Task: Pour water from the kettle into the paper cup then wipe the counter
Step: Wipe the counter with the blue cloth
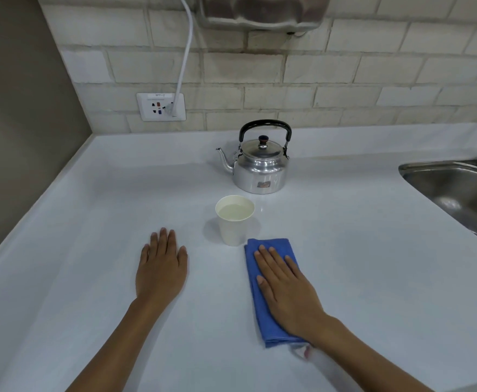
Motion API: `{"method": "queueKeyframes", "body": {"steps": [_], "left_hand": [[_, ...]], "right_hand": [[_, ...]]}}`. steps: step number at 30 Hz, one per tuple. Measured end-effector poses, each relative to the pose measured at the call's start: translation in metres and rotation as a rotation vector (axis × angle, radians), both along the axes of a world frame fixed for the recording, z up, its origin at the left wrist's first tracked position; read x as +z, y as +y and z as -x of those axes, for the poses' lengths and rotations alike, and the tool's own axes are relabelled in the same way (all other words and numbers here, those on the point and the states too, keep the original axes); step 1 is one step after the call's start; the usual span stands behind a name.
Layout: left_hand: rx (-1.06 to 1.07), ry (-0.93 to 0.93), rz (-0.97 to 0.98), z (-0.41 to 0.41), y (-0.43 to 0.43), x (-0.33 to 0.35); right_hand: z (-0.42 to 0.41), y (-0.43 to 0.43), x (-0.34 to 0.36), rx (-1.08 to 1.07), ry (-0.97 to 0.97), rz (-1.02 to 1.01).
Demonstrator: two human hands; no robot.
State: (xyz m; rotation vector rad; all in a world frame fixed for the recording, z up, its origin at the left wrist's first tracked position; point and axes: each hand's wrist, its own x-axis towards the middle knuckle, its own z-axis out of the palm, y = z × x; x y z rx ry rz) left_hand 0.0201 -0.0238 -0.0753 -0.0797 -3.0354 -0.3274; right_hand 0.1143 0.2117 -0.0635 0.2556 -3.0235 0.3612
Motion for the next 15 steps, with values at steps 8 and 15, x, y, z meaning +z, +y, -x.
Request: {"method": "queueKeyframes", "body": {"steps": [8,15], "left_hand": [[0.017,-0.018,-0.017,-0.001,0.006,0.005],[0.029,-0.036,-0.018,0.0,0.007,0.006]], "right_hand": [[0.001,-0.008,0.001,-0.131,-0.033,-0.008],[-0.013,-0.06,0.005,-0.025,-0.073,-0.016]]}}
